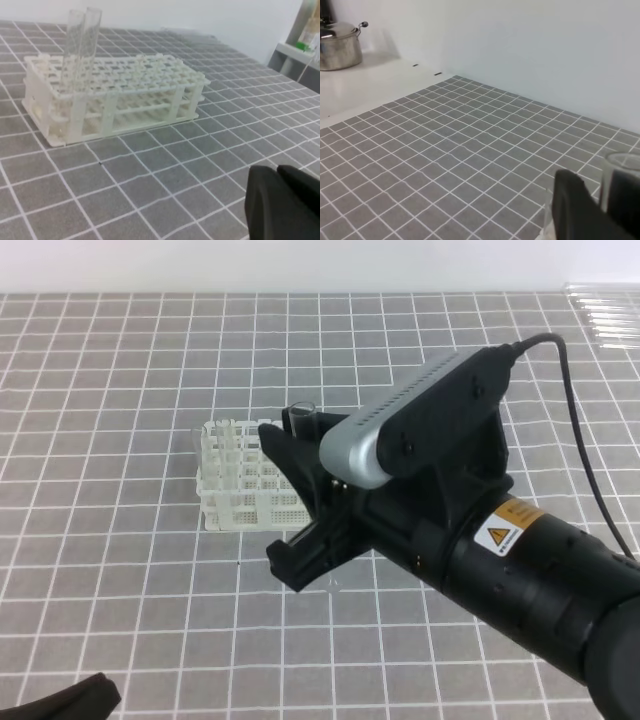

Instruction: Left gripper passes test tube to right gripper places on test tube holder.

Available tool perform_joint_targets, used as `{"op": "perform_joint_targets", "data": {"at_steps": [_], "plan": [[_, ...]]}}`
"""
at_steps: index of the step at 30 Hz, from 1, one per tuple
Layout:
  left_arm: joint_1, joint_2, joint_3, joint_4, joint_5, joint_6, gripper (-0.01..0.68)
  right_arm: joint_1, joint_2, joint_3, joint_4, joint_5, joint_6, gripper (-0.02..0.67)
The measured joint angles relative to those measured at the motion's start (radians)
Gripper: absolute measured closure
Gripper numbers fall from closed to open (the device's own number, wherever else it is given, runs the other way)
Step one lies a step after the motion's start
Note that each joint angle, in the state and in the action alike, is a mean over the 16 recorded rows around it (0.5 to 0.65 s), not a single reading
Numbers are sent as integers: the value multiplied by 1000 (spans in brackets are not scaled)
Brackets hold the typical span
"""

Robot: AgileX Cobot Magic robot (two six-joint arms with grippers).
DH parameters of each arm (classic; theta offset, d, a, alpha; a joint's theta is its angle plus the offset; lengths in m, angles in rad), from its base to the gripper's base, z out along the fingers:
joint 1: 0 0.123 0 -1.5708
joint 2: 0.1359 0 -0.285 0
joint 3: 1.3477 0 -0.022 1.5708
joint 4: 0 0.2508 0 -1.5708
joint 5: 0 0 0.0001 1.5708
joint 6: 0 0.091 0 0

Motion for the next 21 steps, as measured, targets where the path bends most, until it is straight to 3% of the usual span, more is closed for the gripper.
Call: {"op": "perform_joint_targets", "data": {"at_steps": [21], "plan": [[0, 0, 2, 0, 46, 0, 673, -21, 1, 4, -30, 5, -38, 561]]}}
